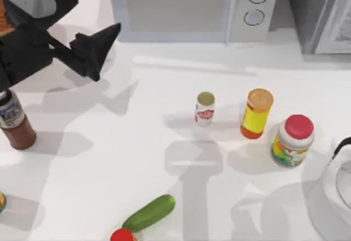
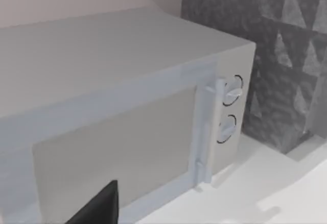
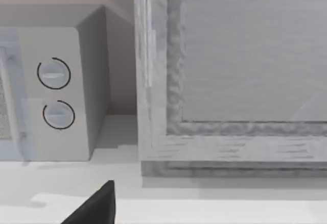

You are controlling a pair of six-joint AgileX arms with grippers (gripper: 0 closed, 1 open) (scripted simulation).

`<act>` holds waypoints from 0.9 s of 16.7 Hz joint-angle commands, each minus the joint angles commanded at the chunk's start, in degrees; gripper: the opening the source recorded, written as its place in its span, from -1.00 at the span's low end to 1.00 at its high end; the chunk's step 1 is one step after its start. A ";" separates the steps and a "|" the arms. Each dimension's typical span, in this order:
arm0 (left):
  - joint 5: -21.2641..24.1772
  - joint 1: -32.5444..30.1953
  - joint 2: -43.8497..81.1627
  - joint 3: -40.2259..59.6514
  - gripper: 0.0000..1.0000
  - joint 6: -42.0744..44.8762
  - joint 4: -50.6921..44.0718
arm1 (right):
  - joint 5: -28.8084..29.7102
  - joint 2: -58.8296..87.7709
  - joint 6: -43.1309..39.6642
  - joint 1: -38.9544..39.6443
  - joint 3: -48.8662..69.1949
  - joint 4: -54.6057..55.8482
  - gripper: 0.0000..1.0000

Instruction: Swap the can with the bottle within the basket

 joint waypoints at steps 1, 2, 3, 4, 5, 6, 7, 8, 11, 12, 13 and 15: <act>-3.22 1.08 -7.22 -3.51 1.00 -0.27 -3.81 | 0.00 0.00 0.00 0.00 0.00 0.00 1.00; -6.39 2.07 -14.47 -7.00 1.00 -0.54 -7.53 | 0.00 0.00 0.00 0.00 0.00 0.00 1.00; -9.50 2.99 -21.65 -10.42 1.00 -0.79 -11.14 | 0.00 0.00 0.00 0.00 0.00 0.00 1.00; -12.53 3.82 -28.72 -13.74 1.00 -1.01 -14.59 | 0.00 0.00 0.00 0.00 0.00 0.00 1.00; -15.45 4.57 -35.59 -16.92 1.00 -1.19 -17.86 | 0.00 0.00 0.00 0.00 0.00 0.00 1.00; -18.25 5.24 -42.20 -19.93 1.00 -1.34 -20.91 | 0.00 0.00 0.00 0.00 0.00 0.00 1.00; -20.92 5.83 -48.48 -22.74 1.00 -1.44 -23.72 | 0.00 0.00 0.00 0.00 0.00 0.00 1.00; -23.43 6.33 -54.34 -25.35 1.00 -1.49 -26.29 | 0.00 0.00 0.00 0.00 0.00 0.00 1.00; -29.80 7.38 -68.60 -31.69 1.00 -1.45 -32.34 | 0.00 0.00 0.00 0.00 0.00 0.00 1.00; -31.48 7.59 -72.15 -33.27 1.00 -1.39 -33.81 | 0.00 0.00 0.00 0.00 0.00 0.00 1.00; -32.91 7.76 -75.10 -34.60 1.00 -1.31 -35.02 | 0.00 0.00 0.00 0.00 0.00 0.00 1.00; -34.97 7.94 -79.22 -36.45 1.00 -1.18 -36.66 | 0.00 0.00 0.00 0.00 0.00 0.00 1.00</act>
